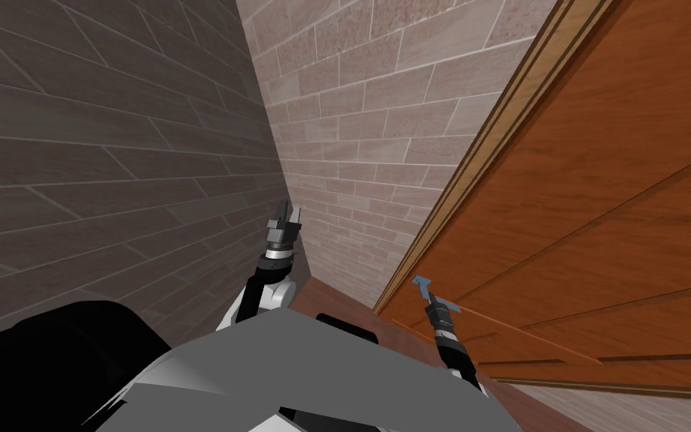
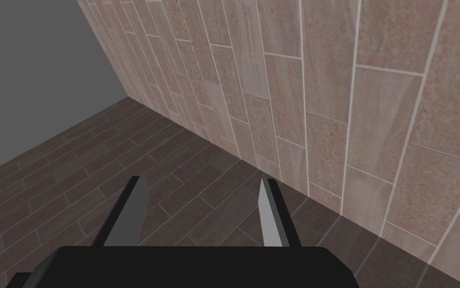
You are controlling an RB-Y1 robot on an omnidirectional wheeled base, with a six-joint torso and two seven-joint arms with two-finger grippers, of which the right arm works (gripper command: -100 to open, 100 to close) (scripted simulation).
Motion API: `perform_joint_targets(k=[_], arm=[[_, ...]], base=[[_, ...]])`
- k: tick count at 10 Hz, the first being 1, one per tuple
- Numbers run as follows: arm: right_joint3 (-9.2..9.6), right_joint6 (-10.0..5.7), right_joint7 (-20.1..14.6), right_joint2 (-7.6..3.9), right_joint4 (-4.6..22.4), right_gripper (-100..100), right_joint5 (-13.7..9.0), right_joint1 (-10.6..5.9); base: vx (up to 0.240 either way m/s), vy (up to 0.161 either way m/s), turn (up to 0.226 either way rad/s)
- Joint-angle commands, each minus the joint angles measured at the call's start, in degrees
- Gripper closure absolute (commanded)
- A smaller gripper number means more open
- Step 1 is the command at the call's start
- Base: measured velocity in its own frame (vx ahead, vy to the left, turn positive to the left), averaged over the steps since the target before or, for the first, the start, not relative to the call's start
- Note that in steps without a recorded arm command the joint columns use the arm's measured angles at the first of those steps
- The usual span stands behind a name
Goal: Pull the door open
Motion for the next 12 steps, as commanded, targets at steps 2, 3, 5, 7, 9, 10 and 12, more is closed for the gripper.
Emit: perform_joint_targets(k=[2, 3, 5, 7, 9, 10, 12], arm=[[1.42, -2.09, -1.80, -1.22, 0.00, 100, 0.73, 1.79], [1.99, -2.99, -2.59, -1.83, -0.05, 100, 1.02, 2.45], [3.04, -4.66, -4.04, -2.94, -0.14, 100, 1.55, 3.67], [3.21, -4.55, -4.11, -3.08, -0.76, 100, 1.64, 4.26], [4.01, -7.11, -5.29, -4.08, -0.34, 100, 1.91, 6.07], [4.15, -7.65, -5.52, -4.30, -0.25, 100, 1.95, 6.41], [4.75, -10.01, -6.50, -5.26, 0.13, 100, 2.12, 7.86]], base=[[-0.197, -0.040, 0.116], [-0.192, -0.063, 0.138], [-0.199, -0.059, 0.112], [-0.156, -0.040, 0.072], [-0.145, -0.068, 0.170], [-0.176, -0.069, 0.136], [-0.184, -0.076, 0.168]])
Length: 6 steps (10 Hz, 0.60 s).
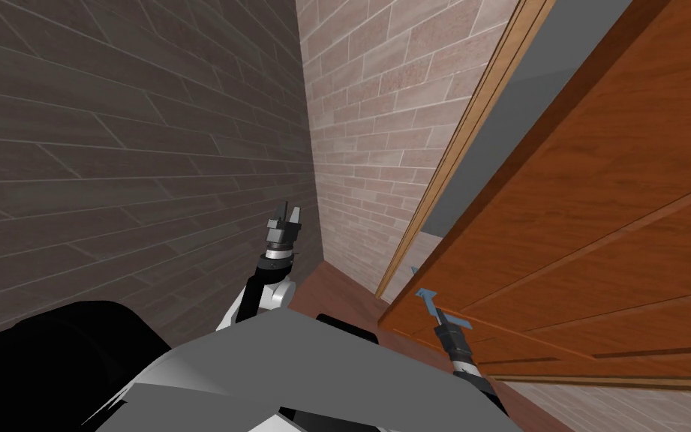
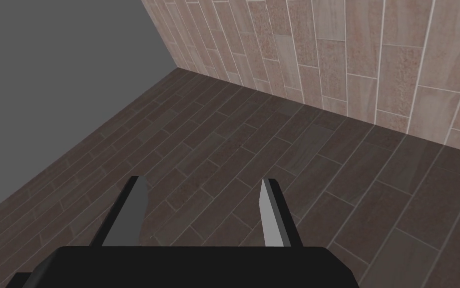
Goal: Pull the door open
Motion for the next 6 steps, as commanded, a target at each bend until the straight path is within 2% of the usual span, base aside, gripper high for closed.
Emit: perform_joint_targets(k=[1, 3, 5, 6], arm=[[0.39, -1.83, -0.85, -0.97, -0.25, 100, 0.09, 1.73], [0.53, -2.38, -1.08, -1.19, -0.16, 100, 0.13, 2.06], [1.11, -4.67, -2.03, -2.12, 0.21, 100, 0.30, 3.47], [0.98, -3.94, -1.79, -1.85, 0.44, 100, 0.27, 2.94]], base=[[-0.210, -0.078, 0.179], [-0.144, -0.042, 0.074], [-0.148, -0.023, 0.138], [-0.074, -0.025, 0.030]])
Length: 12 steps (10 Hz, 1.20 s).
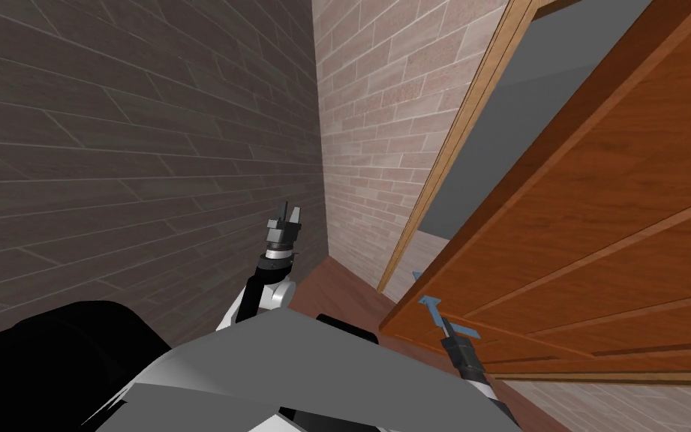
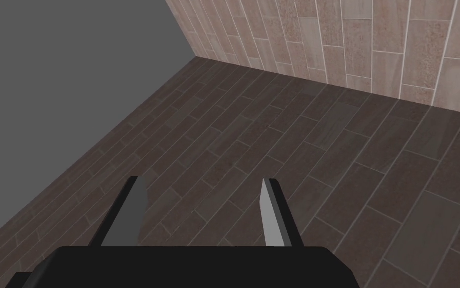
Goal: Pull the door open
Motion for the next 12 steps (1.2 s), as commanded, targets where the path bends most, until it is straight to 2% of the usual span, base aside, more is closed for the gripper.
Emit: perform_joint_targets(k=[1, 8, 9, 12], arm=[[0.22, -1.27, -0.24, -0.28, 0.56, 100, 0.02, 0.48], [1.23, -7.18, -1.35, -1.59, 3.19, 100, 0.11, 2.71], [1.28, -6.60, -1.33, -1.43, 3.17, 100, 0.19, 2.34], [0.11, -4.54, -0.99, -0.25, 4.11, 100, 1.63, -0.38]], base=[[-0.154, -0.043, 0.213], [-0.243, -0.092, 0.199], [-0.111, -0.031, 0.034], [-0.216, -0.064, 0.147]])
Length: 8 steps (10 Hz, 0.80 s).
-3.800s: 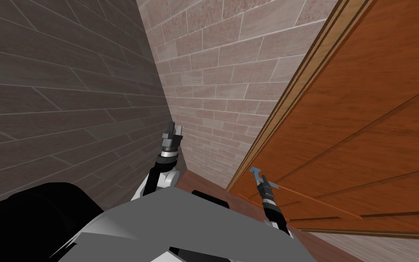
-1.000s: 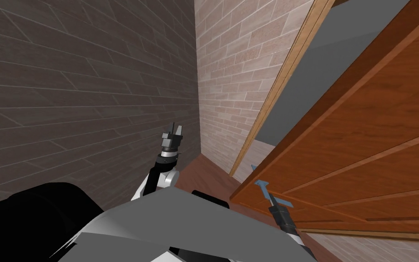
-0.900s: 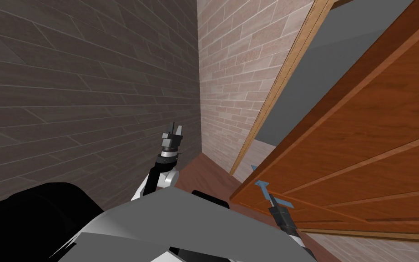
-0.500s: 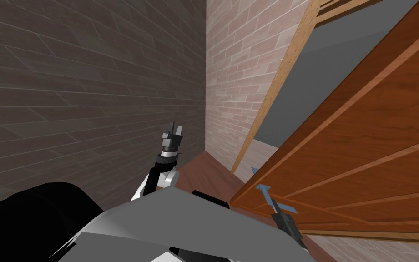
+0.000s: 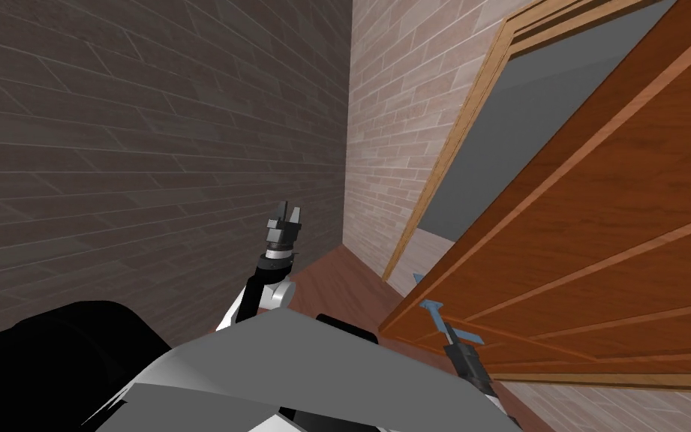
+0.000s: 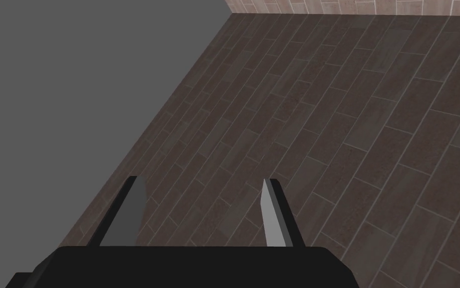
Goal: Pull the door open
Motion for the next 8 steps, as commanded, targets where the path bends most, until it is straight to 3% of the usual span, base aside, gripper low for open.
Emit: perform_joint_targets(k=[1, 4, 6, 7, 8], arm=[[-0.64, 1.68, 0.17, 0.63, -0.33, 100, 0.86, -1.01], [-1.22, 2.65, 0.33, 1.14, 0.03, 100, 1.48, -2.29], [-2.26, 4.39, 0.61, 2.04, 0.68, 100, 2.58, -4.58], [-2.26, 4.39, 0.61, 2.04, 0.68, 100, 2.58, -4.58], [-3.11, 5.82, 0.84, 2.78, 1.21, 100, 3.48, -6.44]], base=[[-0.237, -0.066, 0.134], [-0.177, -0.060, 0.076], [-0.179, -0.062, 0.137], [-0.130, -0.057, 0.074], [-0.157, -0.075, 0.150]])
